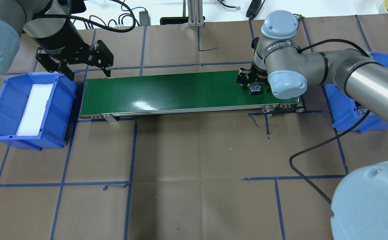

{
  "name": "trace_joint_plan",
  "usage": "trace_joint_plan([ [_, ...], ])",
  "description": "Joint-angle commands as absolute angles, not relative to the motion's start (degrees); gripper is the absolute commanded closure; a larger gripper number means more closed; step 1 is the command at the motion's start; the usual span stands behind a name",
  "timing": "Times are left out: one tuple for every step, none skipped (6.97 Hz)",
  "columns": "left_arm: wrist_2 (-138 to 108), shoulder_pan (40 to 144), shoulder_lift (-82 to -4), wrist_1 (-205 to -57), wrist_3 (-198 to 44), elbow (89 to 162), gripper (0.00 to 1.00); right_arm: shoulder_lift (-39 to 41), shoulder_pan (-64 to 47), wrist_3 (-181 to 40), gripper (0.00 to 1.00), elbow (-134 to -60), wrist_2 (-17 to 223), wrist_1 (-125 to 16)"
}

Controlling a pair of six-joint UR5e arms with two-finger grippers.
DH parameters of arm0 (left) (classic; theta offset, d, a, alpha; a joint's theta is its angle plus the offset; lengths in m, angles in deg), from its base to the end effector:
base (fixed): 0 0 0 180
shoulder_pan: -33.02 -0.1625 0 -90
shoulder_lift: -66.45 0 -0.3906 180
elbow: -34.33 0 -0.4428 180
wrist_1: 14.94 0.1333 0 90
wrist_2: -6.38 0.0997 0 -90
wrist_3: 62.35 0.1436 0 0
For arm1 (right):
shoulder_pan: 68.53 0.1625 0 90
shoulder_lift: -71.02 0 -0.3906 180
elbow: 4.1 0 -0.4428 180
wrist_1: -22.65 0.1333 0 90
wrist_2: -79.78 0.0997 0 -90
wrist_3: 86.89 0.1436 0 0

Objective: Transport two buttons from left to right
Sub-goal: 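Move the right gripper over the red button on the conveyor and grasp it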

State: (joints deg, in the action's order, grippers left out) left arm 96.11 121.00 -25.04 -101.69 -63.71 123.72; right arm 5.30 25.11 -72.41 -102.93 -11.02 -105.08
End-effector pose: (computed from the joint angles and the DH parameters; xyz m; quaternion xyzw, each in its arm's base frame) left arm -0.1142 -0.5628 0.4068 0.0294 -0.9993 0.0207 0.0022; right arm 0.1718 -0.6328 0.1416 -0.0947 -0.9947 0.0409 0.0005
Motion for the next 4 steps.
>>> trace_joint_plan([
  [96.11, 121.00, -25.04, -101.69, -63.76, 123.72, 0.00, 5.46, 24.72, -73.17, 0.69, -102.27, -11.10, -104.96],
  [96.11, 121.00, -25.04, -101.69, -63.67, 123.72, 0.00, 4.76, 24.20, -75.70, 0.92, -101.49, -11.10, -104.79],
  [96.11, 121.00, -25.13, -101.69, -63.67, 123.72, 0.00, 3.19, 23.93, -77.81, 0.94, -100.52, -11.27, -104.35],
  [96.11, 121.00, -25.04, -101.69, -63.67, 123.72, 0.00, 0.56, 23.41, -78.97, 0.95, -99.91, -11.53, -103.30],
])
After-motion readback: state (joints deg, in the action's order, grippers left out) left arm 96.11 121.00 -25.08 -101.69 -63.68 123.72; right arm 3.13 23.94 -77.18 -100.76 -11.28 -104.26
